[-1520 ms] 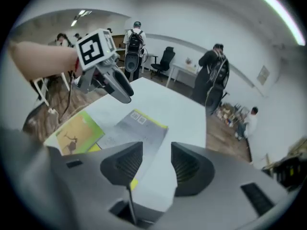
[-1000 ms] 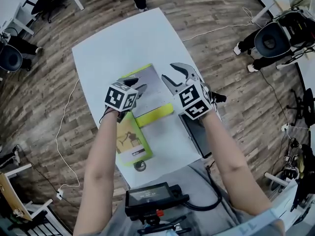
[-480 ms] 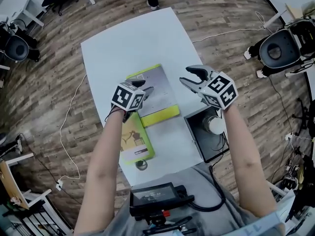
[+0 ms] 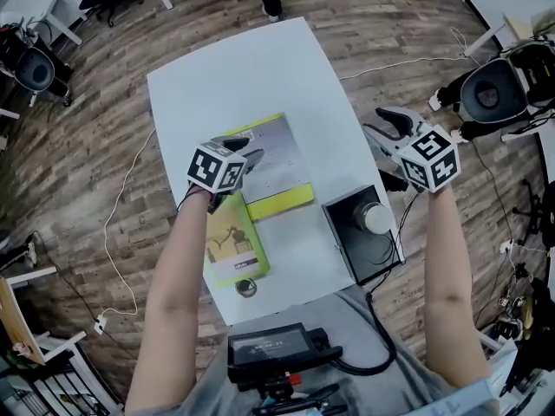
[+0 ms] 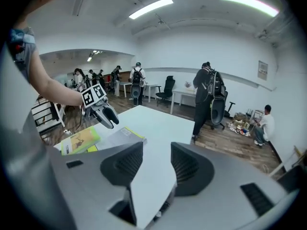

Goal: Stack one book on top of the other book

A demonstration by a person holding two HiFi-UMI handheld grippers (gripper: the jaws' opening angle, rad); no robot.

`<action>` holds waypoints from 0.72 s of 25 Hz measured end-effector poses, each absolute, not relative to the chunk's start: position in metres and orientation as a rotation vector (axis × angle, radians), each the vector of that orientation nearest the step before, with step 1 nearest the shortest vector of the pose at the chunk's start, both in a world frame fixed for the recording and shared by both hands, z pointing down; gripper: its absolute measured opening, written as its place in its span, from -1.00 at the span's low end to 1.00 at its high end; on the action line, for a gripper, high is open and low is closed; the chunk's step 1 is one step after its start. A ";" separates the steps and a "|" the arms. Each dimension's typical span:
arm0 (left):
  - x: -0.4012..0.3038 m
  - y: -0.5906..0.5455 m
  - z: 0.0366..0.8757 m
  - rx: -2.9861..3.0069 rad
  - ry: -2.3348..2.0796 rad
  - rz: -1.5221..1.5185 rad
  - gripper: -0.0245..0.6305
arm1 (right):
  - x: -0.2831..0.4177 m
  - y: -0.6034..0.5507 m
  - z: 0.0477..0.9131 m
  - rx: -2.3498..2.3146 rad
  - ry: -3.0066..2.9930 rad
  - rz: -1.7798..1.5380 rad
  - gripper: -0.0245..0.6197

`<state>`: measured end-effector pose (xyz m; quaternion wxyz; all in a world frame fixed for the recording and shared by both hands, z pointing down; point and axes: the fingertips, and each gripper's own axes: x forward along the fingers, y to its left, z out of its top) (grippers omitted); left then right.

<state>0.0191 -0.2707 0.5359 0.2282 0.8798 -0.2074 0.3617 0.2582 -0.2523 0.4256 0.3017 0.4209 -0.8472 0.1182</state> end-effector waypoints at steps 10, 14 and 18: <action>0.000 -0.243 0.496 2.497 -0.543 0.926 -0.34 | 0.267 -0.119 0.343 1.298 -2.062 0.191 -0.32; -0.014 -0.218 0.473 2.544 -0.524 0.885 -0.34 | 0.232 -0.067 0.300 1.367 -2.103 0.164 -0.32; -0.028 -0.192 0.449 2.596 -0.512 0.848 -0.34 | 0.190 -0.026 0.282 1.390 -2.168 0.171 -0.32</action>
